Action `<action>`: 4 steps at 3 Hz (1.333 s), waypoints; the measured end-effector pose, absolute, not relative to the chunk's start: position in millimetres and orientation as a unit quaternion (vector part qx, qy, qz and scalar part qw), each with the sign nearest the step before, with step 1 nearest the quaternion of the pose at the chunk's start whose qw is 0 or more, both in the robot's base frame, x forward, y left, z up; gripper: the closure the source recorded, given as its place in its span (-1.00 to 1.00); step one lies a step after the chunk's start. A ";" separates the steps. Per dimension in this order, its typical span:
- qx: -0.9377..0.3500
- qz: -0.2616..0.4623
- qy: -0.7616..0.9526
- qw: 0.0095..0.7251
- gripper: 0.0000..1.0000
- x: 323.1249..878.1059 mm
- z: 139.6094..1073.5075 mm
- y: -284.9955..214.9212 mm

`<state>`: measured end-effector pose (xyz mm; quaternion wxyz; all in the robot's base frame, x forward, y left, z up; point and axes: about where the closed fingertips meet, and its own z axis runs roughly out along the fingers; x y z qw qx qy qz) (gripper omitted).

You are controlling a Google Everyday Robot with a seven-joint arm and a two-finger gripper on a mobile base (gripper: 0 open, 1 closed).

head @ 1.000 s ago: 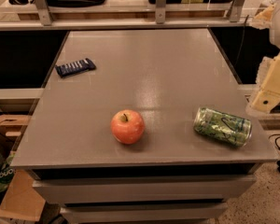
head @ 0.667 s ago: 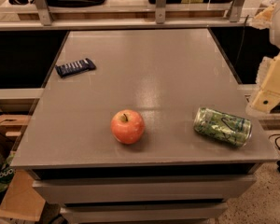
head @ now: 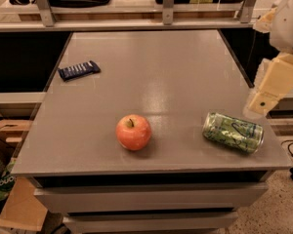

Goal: Move apple near rxbar blueberry

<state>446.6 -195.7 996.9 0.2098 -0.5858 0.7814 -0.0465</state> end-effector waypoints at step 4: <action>-0.535 0.027 0.774 0.337 -1.00 442.6 978.6 -85.8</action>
Offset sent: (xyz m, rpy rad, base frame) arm 0.0020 0.0791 -0.0042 0.1787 -0.1240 -0.0292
